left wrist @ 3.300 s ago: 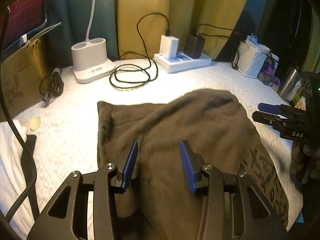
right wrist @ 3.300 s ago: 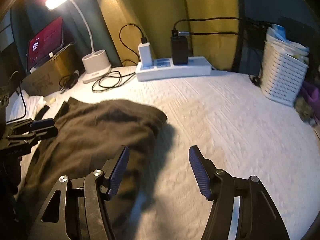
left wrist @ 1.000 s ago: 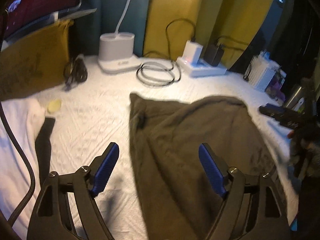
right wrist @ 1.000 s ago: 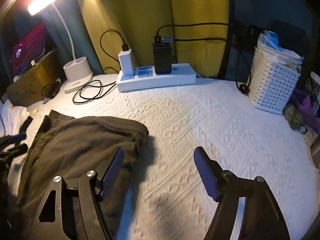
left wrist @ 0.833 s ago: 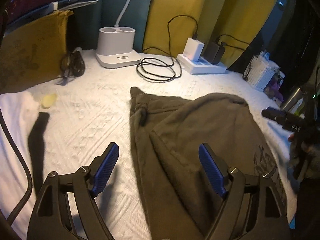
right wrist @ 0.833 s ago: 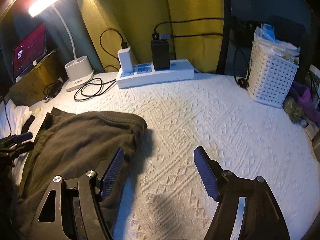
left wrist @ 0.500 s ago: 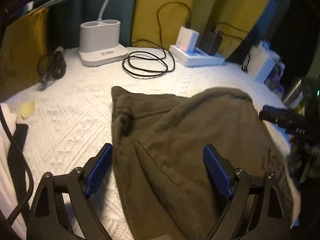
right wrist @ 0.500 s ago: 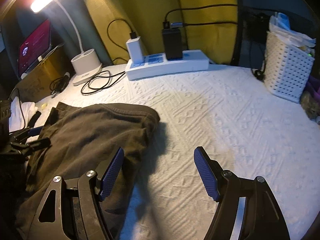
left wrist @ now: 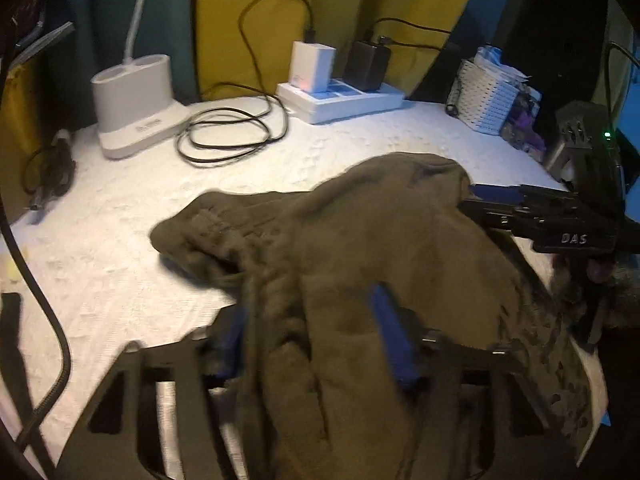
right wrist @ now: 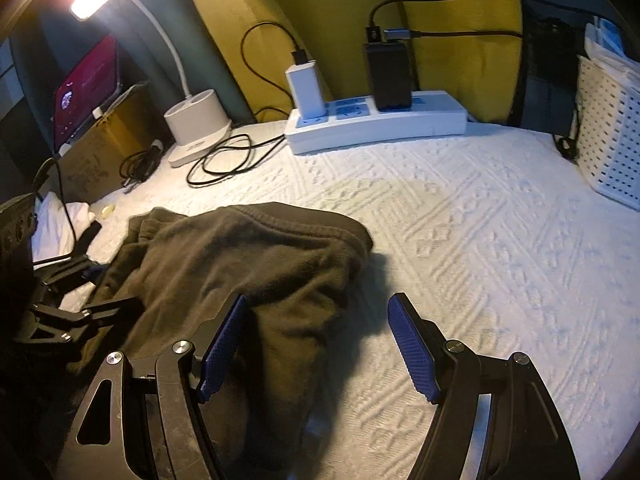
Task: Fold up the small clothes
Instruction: 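Slide the left gripper under the shirt hem and lift it toward the collar, then lift the hem with the left gripper while the right gripper holds the collar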
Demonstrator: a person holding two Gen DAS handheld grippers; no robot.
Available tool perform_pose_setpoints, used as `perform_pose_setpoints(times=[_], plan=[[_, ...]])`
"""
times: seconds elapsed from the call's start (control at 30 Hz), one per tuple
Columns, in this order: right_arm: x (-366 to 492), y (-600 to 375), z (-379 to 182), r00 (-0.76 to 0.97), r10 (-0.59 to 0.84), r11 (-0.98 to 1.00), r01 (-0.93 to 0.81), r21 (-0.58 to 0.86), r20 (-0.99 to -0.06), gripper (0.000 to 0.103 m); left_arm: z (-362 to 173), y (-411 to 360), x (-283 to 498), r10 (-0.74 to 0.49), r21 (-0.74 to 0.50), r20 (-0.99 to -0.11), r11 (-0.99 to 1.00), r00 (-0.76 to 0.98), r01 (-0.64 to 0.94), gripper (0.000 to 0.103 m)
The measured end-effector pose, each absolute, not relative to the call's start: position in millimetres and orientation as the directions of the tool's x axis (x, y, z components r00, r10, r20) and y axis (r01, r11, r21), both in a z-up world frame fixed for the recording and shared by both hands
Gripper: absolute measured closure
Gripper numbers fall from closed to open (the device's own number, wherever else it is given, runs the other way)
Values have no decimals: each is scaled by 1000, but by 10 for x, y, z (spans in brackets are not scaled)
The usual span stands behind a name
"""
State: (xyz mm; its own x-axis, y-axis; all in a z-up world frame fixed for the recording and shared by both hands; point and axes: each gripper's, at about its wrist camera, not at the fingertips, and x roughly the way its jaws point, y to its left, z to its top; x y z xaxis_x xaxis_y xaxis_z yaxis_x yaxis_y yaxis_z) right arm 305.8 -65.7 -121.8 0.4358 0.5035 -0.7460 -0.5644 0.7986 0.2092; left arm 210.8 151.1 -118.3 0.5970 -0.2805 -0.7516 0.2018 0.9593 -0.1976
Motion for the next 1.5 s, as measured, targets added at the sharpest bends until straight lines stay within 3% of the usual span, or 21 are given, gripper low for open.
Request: perform_pose_setpoints(times=[0.27, 0.33, 0.4, 0.7, 1.5], plan=[[3083, -376, -1229, 375, 554, 742, -627, 236, -744, 29, -1172, 1431, 2141, -303, -201, -751, 951, 587, 234, 70], [3040, -296, -1217, 375, 548, 731, -649, 210, -748, 57, -1168, 1421, 2141, -304, -199, -749, 951, 588, 238, 72], [3019, -263, -1218, 368, 549, 723, -660, 205, -751, 69, -1160, 1418, 2132, -305, -198, -747, 950, 591, 240, 73], [2848, -273, -1047, 426, 521, 737, -663, 136, -740, 86, -1025, 1406, 2024, -295, -180, -713, 954, 636, 240, 75], [1800, -539, 106, 571, 601, 707, -707, 38, -559, 91, -178, 1317, 1123, -287, -133, -532, 957, 796, 257, 78]])
